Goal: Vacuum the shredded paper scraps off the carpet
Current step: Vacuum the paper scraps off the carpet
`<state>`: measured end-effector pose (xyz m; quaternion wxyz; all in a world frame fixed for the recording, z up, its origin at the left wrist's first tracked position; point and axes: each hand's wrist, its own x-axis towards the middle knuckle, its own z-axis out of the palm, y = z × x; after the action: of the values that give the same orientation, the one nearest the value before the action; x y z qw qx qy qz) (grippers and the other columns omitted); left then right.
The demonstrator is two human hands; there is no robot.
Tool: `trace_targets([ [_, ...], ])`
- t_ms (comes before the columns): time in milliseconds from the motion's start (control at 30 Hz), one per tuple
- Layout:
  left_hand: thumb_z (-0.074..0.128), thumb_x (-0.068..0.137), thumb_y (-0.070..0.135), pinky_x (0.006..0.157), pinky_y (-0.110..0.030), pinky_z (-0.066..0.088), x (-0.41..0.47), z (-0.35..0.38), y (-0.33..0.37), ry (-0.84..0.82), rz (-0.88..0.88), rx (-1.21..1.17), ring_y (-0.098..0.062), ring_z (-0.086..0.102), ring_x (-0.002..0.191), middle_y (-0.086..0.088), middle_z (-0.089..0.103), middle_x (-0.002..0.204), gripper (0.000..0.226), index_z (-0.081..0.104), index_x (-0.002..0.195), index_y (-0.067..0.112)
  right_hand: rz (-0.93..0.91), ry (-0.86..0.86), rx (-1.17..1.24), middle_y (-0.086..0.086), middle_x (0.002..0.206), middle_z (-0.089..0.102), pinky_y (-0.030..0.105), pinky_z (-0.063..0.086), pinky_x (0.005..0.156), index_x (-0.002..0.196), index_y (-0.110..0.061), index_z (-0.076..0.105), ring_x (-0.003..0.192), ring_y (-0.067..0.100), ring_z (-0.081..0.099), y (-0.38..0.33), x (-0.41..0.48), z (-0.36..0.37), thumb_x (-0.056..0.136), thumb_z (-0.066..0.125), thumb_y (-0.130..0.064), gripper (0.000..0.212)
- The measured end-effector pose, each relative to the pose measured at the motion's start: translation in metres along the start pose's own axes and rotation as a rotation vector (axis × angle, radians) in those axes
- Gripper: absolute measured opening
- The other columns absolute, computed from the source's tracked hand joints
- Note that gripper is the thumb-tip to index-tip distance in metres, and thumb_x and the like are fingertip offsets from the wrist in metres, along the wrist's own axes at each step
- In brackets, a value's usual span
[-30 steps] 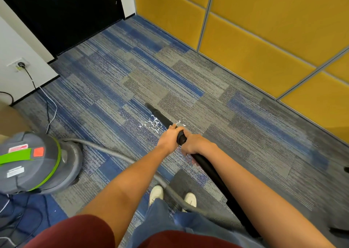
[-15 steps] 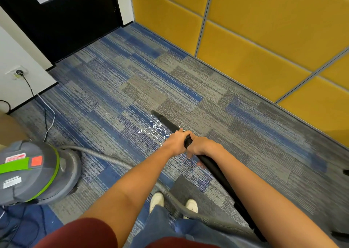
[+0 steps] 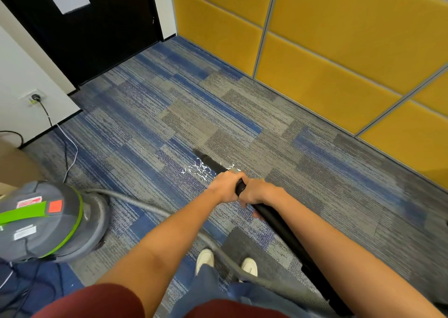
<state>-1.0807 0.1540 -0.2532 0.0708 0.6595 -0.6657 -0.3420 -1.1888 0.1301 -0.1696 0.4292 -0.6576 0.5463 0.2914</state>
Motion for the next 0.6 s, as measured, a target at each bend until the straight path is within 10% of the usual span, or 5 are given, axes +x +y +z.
trace_targets([
  [600, 0.072, 0.07, 0.034, 0.068, -0.038, 0.052, -0.05, 0.044, 0.025, 0.008, -0.044, 0.114, -0.033, 0.062, 0.084, -0.009, 0.062, 0.087, 0.042, 0.051, 0.103, 0.017, -0.039, -0.098, -0.145, 0.014, 0.067, 0.056, 0.035, 0.052, 0.055, 0.145, -0.014, 0.015, 0.063, 0.031, 0.061, 0.033, -0.041, 0.042, 0.083, 0.058, -0.002, 0.077],
])
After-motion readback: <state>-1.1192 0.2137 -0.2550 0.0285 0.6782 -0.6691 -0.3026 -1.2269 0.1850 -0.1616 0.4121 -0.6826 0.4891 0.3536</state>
